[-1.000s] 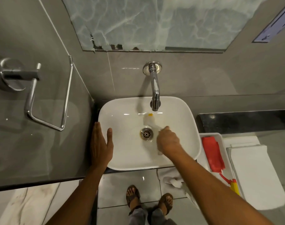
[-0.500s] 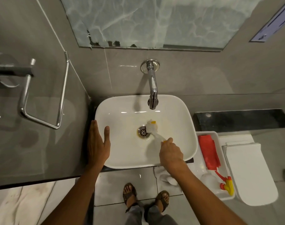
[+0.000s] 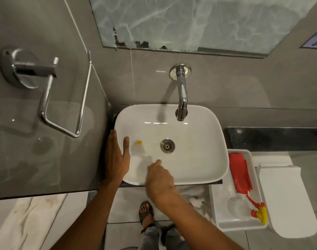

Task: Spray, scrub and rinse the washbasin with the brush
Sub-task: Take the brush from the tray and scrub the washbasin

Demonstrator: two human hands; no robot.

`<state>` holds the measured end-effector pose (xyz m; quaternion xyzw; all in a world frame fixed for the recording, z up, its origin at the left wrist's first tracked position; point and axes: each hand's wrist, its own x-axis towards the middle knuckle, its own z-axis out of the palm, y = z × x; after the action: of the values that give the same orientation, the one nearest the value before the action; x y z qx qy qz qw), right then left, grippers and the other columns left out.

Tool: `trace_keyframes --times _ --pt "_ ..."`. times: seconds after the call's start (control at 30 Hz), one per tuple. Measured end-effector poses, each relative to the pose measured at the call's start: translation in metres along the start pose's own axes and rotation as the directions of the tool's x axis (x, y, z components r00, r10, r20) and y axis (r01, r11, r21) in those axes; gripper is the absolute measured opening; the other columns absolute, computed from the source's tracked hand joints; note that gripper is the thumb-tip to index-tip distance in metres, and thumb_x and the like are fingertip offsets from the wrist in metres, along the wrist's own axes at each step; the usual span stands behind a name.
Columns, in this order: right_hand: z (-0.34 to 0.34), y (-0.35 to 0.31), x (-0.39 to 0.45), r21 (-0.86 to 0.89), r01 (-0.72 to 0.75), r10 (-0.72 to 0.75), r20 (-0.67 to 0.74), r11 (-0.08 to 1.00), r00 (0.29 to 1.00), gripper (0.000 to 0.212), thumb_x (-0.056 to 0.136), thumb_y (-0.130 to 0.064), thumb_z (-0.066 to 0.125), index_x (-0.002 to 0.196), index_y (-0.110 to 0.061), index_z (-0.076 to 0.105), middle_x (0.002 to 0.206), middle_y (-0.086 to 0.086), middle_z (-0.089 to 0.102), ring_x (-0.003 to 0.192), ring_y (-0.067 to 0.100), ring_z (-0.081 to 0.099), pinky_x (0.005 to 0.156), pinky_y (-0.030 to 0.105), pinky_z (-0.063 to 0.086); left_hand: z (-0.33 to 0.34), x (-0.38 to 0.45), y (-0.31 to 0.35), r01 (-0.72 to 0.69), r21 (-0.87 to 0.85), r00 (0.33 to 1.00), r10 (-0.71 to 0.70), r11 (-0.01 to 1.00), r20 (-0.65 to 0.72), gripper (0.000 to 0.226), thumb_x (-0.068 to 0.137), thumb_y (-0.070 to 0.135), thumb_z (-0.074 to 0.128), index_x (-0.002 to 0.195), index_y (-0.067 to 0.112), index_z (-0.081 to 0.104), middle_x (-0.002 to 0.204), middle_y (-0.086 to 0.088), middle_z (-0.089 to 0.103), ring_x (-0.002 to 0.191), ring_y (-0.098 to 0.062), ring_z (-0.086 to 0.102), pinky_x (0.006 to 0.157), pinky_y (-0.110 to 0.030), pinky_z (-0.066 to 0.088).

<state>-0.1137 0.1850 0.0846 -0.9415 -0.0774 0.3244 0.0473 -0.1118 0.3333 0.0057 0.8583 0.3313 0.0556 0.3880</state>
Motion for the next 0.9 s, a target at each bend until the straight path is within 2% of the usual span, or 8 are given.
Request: trace_keyframes --times 0.2,0.27,0.33,0.53,0.7,0.77,0.83,0.9 --pt "-0.028 -0.029 0.046 0.138 -0.010 0.024 -0.095 0.990 0.995 0.032 0.111 -0.023 0.046 0.139 -0.008 0.046 0.117 0.011 0.065 0.121 0.029 0.069 0.095 0.038 0.054 0.000 -0.001 0.002 -0.012 -0.023 1.000 0.011 1.000 -0.017 0.089 0.100 0.074 0.021 0.171 0.021 0.020 0.177 -0.005 0.027 0.162 -0.029 0.030 0.130 -0.045 0.027" --pt "-0.052 -0.012 0.068 0.057 -0.020 0.029 -0.165 0.998 0.986 0.032 0.111 -0.025 0.045 0.138 -0.008 0.048 0.110 0.006 0.061 0.121 0.029 0.069 0.094 0.039 0.054 0.000 -0.001 0.001 -0.014 -0.033 1.000 0.013 0.999 -0.012 0.092 0.098 0.078 0.019 0.171 0.022 0.020 0.177 -0.005 0.027 0.162 -0.029 0.030 0.131 -0.046 0.026" --pt "-0.070 0.010 0.082 -0.001 -0.033 0.032 -0.240 0.999 0.970 0.032 0.113 -0.027 0.037 0.135 -0.007 0.049 0.124 0.008 0.068 0.121 0.031 0.069 0.093 0.038 0.053 0.001 -0.001 -0.001 -0.015 -0.043 1.000 0.014 0.999 -0.013 0.097 0.096 0.083 0.016 0.171 0.022 0.020 0.177 -0.005 0.027 0.163 -0.029 0.029 0.130 -0.045 0.025" --pt "-0.099 0.111 0.065 -0.086 -0.201 0.170 -0.275 0.976 0.946 0.034 0.114 -0.025 0.033 0.138 -0.007 0.049 0.130 0.013 0.070 0.119 0.035 0.069 0.093 0.043 0.053 0.000 -0.001 -0.001 -0.020 -0.040 1.000 0.020 0.999 -0.005 0.104 0.091 0.091 0.010 0.172 0.025 0.016 0.179 -0.001 0.022 0.165 -0.025 0.024 0.130 -0.040 0.019" --pt "-0.103 0.194 0.004 -0.409 -0.246 0.154 -0.245 0.879 0.957 0.047 0.104 -0.025 0.060 0.146 -0.011 0.042 0.134 0.008 0.064 0.112 0.026 0.072 0.089 0.038 0.063 -0.001 -0.002 -0.002 -0.031 -0.044 1.000 0.031 0.999 -0.002 0.098 0.096 0.086 0.013 0.172 0.025 0.016 0.179 -0.001 0.022 0.165 -0.025 0.024 0.132 -0.044 0.021" --pt "-0.090 0.203 -0.020 -0.495 -0.191 0.096 -0.212 0.847 0.973 0.044 0.106 -0.031 0.056 0.146 -0.016 0.043 0.129 0.003 0.064 0.104 0.019 0.072 0.084 0.031 0.062 0.000 -0.001 -0.003 -0.034 -0.043 0.999 0.034 0.998 -0.002 0.093 0.099 0.083 0.015 0.172 0.025 0.015 0.178 -0.001 0.022 0.164 -0.025 0.024 0.133 -0.045 0.021" --pt "-0.072 0.196 -0.042 -0.394 -0.189 0.121 -0.189 0.900 0.974 0.041 0.112 -0.039 0.038 0.147 -0.018 0.042 0.118 0.001 0.069 0.096 0.016 0.074 0.074 0.027 0.058 0.000 -0.001 -0.005 -0.030 -0.038 1.000 0.030 0.999 -0.002 0.092 0.099 0.083 0.015 0.172 0.026 0.015 0.179 0.000 0.022 0.165 -0.024 0.024 0.132 -0.044 0.020" --pt "-0.055 0.177 -0.058 -0.273 -0.175 0.137 -0.150 0.946 0.979 0.048 0.113 -0.046 0.032 0.150 -0.017 0.038 0.116 0.003 0.073 0.099 0.020 0.075 0.075 0.030 0.057 0.000 -0.001 -0.006 -0.023 -0.041 1.000 0.023 0.999 0.001 0.094 0.098 0.085 0.014 0.172 0.027 0.014 0.179 0.001 0.021 0.165 -0.023 0.023 0.133 -0.044 0.019"
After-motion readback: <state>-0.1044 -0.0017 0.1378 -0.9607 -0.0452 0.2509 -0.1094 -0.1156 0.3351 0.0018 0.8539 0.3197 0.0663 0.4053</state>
